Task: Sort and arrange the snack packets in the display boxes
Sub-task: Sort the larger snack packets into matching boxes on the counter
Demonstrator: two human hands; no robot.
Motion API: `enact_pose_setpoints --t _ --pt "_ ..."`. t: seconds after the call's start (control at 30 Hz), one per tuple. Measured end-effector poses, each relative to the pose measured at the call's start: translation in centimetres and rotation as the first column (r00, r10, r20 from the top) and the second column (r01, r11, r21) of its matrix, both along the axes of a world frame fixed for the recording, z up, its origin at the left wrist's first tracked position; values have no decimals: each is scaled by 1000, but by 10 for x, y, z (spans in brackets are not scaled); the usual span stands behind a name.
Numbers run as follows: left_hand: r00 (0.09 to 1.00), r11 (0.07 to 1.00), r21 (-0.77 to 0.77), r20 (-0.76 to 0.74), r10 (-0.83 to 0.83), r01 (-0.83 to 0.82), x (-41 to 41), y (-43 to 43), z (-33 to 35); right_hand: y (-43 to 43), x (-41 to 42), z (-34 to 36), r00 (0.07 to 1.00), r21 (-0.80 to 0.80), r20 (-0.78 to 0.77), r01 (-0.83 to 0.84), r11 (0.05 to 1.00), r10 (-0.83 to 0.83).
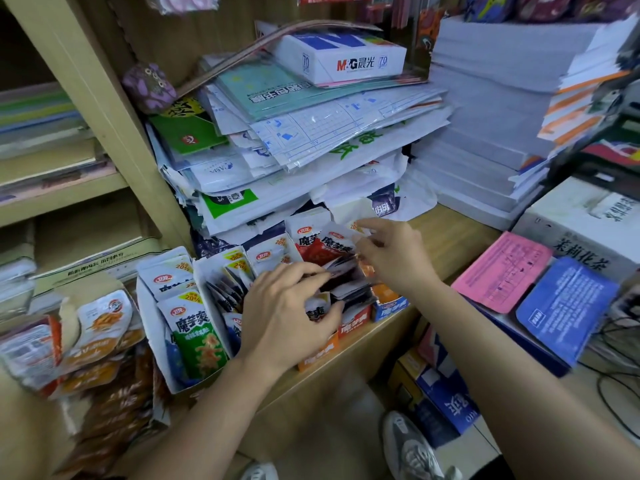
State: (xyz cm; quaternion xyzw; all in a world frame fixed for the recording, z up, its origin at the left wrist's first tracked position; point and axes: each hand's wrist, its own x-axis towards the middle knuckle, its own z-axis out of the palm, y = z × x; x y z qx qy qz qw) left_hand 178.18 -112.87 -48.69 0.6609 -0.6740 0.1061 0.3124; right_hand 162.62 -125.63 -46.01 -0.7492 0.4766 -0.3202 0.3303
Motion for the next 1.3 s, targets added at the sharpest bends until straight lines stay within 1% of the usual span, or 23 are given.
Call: enact_pose_setpoints --t 0.03,0.1,0.13,0.27,0.37,0.4,0.43,0.47,0.53,0.6,0.67,0.77,0.87,0.93,1.0,1.07,1.13,1.2,1.23,1.3 --pt "1000 1000 1 -5 13 -13 0 -1 0 -1 -2 1 1000 -22 24 18 1000 -18" --pt "999 999 -5 -17 43 -43 0 -2 0 0 -3 2 1000 -70 3 24 997 -24" --pt "998 998 -9 -19 60 -60 1 -2 0 0 -1 1 1000 -52 10 21 998 -20" --pt "991 991 29 -6 131 -131 1 -5 4 -1 2 -3 997 93 49 49 994 -54" --pt "974 961 163 75 212 -222 3 -9 9 0 0 2 979 270 198 -4 963 -51" --pt "967 945 208 86 239 -252 5 -11 9 0 -1 3 968 283 244 -14 959 -58" --pt "962 933 234 77 262 -273 8 -13 9 2 -4 5 964 256 258 -9 967 -60" --pt "959 930 233 58 277 -283 11 -16 8 3 -8 6 968 211 247 -2 977 -52" --pt "954 939 171 19 300 -298 16 -20 5 5 -20 9 990 121 136 -41 992 25" --pt "948 942 127 -30 316 -310 16 -23 2 9 -33 7 986 93 -14 -167 982 168" --pt "944 948 69 -96 317 -311 15 -23 0 14 -40 2 958 65 -131 -249 966 255" --pt "944 957 -22 -172 283 -291 17 -23 0 21 -41 0 924 115 -195 -310 944 328" --pt "950 971 -28 -217 225 -237 19 -23 3 25 -41 0 861 152 -233 -426 892 451" --pt "962 986 -21 -227 154 -162 21 -21 5 26 -44 -2 821 162 -276 -472 867 499" --pt "965 997 20 -250 81 -78 24 -17 8 26 -47 -7 821 127 -307 -465 876 481" --pt "969 998 53 -246 37 -24 31 -10 9 25 -48 -10 867 56 -267 -421 905 420" --pt "977 998 59 -213 9 4 36 -1 8 25 -46 -9 920 -33 -179 -360 932 349" --pt "983 998 60 -184 -18 29 37 4 7 24 -45 -6 965 -99 -74 -257 961 250" --pt "986 996 71 -165 -34 47 36 5 7 22 -44 -5 980 -99 -24 -198 975 196" --pt "993 988 133 -99 -64 76 31 4 8 20 -43 -2 991 -39 80 -101 994 104"
